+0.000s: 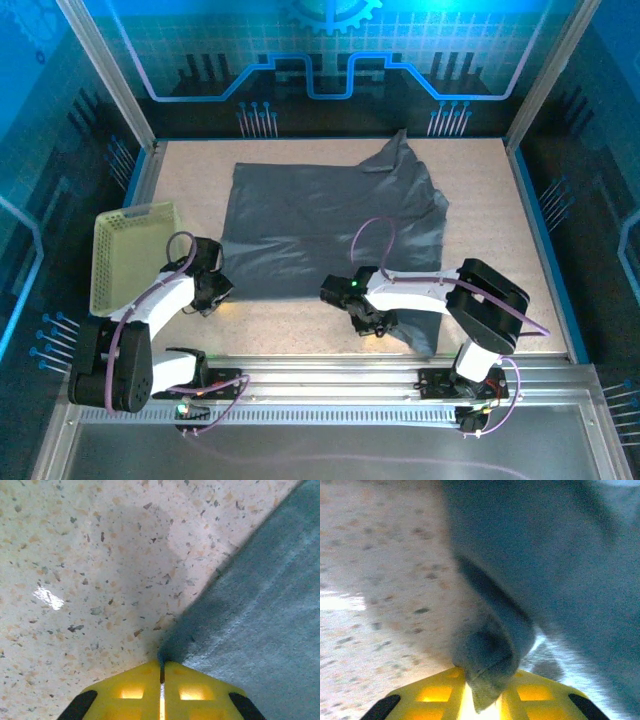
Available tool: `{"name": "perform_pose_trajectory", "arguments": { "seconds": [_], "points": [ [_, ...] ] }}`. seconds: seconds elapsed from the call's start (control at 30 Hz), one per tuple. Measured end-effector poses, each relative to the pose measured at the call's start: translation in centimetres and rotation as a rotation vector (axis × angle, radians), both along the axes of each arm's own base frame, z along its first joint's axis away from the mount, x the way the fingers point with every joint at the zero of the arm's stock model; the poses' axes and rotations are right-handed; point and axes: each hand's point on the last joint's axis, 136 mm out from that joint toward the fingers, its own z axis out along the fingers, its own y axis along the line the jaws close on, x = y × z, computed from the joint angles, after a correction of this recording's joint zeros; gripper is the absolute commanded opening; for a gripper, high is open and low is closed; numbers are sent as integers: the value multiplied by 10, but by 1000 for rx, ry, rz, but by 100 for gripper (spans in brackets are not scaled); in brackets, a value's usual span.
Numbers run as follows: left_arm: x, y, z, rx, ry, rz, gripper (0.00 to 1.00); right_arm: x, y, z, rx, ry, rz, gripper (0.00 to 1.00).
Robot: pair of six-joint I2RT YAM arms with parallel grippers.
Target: Fold the inside-out t-shirt
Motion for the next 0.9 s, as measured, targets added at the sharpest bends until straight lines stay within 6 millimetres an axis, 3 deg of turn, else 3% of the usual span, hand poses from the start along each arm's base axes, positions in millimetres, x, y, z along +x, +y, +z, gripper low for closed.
{"name": "perform_pose_trajectory", "arguments": {
  "seconds": [0.3,0.7,0.9],
  "points": [
    [4,-1,4,-8,-30,0,0,0,-36,25,-137,-50,24,0],
    [35,-4,45,-14,-195,-29,0,11,-18,96,33,-197,160,0],
    [52,-5,74,-10,-270,-45,0,32,-31,120,70,-210,178,0]
  ]
}}
